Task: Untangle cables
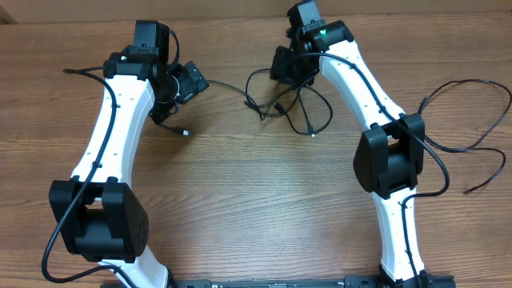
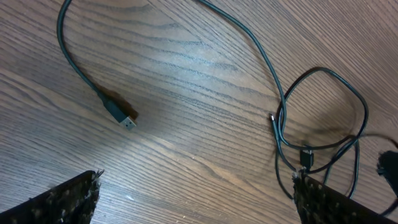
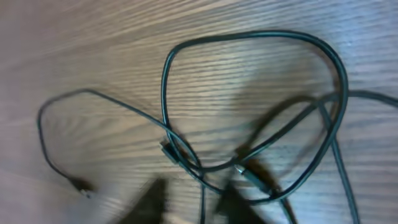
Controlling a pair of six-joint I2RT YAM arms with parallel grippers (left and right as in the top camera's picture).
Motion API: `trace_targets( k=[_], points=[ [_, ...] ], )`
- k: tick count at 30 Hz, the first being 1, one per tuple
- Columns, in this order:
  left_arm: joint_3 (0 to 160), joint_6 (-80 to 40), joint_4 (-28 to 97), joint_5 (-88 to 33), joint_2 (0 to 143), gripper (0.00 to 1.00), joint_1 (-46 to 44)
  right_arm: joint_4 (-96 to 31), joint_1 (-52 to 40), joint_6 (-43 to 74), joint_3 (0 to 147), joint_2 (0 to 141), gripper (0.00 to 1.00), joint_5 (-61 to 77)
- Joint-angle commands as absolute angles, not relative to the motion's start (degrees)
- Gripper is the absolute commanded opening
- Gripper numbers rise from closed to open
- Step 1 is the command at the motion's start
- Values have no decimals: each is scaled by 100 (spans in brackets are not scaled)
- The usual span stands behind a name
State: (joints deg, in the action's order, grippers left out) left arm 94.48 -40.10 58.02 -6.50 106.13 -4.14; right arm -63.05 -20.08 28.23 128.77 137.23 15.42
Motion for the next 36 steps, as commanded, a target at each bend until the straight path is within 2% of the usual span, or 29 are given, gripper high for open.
trace_targets(
  k=[1, 6, 10, 16, 21, 27, 32, 36],
  points=[
    [9437, -3920, 5804, -690, 10606, 99, -451, -6313, -2014, 2849, 12864, 13710, 4, 1380],
    [9437, -3920, 5804, -690, 10606, 99, -451, -6670, -2014, 2322, 13410, 13570, 4, 1461],
    [9437, -3920, 5804, -690, 10604, 100, -451, -7244, -2064, 1603, 14287, 13349, 4, 1461],
    [9437, -3920, 5804, -690, 10606, 100, -451, -7822, -2091, 1188, 15495, 13166, 4, 1479],
    [9437, -3920, 5804, -690, 10606, 99, -451, -7738, -2088, 587, 16081, 13093, 4, 1835],
    [9437, -3920, 5804, -690, 10606, 100, -451, -7620, -2088, 589, 16757, 12960, 4, 1927],
    [9437, -3920, 5802, -690, 10604, 99, -451, -7312, -2088, 589, 17050, 12707, 4, 2856],
    [9437, -3920, 5802, -690, 10606, 100, -451, -6886, -2088, 589, 17050, 12508, 4, 3083]
  ],
)
